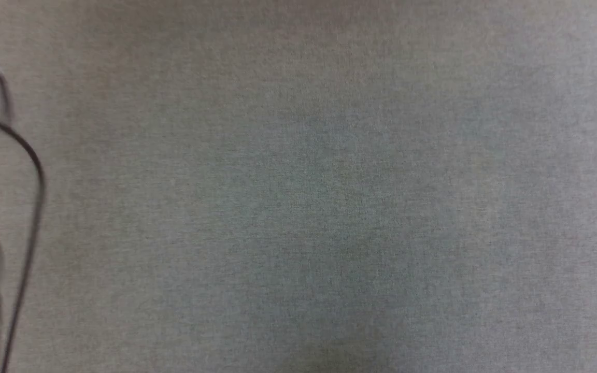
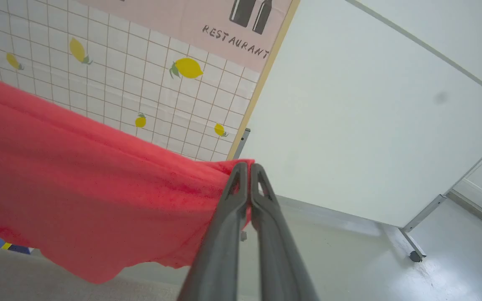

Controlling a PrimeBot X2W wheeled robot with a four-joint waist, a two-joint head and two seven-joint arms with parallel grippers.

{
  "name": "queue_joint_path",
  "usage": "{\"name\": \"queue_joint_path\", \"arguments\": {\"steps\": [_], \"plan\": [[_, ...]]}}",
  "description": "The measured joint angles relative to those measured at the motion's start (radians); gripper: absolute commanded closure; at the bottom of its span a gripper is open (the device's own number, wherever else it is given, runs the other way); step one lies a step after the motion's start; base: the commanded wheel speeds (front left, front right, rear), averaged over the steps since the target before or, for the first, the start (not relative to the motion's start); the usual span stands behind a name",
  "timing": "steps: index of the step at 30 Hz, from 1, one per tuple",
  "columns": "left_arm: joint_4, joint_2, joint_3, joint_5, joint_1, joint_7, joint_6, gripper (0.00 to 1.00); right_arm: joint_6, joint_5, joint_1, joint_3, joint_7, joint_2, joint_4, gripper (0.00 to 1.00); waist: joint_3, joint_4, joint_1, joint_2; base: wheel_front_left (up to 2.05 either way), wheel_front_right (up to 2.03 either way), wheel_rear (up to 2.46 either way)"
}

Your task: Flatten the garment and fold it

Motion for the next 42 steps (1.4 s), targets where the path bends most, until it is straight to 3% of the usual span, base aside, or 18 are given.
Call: {"name": "queue_joint_path", "arguments": {"steps": [10,18,28,35,42], "plan": [[0.013,0.064,-0.188,-0.039,0.493,0.171,-0.047,1.0,0.0,0.165,0.472,0.038,0.009,-0.017,0.04,1.0,-0.133,0.025,-0.0003,0.0,0.0,0.0,0.0],[-0.154,0.134,-0.289,-0.163,0.879,0.369,-0.049,1.0,0.0,0.268,0.847,0.027,0.101,-0.03,-0.114,1.0,-0.255,0.052,-0.0003,0.0,0.0,0.0,0.0],[-0.376,0.224,-0.331,-0.251,1.218,0.52,0.067,1.0,0.0,0.259,1.206,-0.057,0.244,0.01,-0.326,1.0,-0.36,0.089,-0.0003,0.0,0.0,0.0,0.0],[-0.481,0.236,-0.373,-0.198,1.34,0.481,0.145,1.0,0.0,0.238,1.384,-0.104,0.316,0.082,-0.435,1.0,-0.387,0.109,-0.0003,0.0,0.0,0.0,0.0],[-0.498,0.169,-0.376,-0.028,1.337,0.224,0.208,1.0,0.0,0.228,1.423,-0.121,0.138,0.145,-0.455,1.0,-0.391,0.116,-0.0003,0.0,0.0,0.0,0.0]]}}
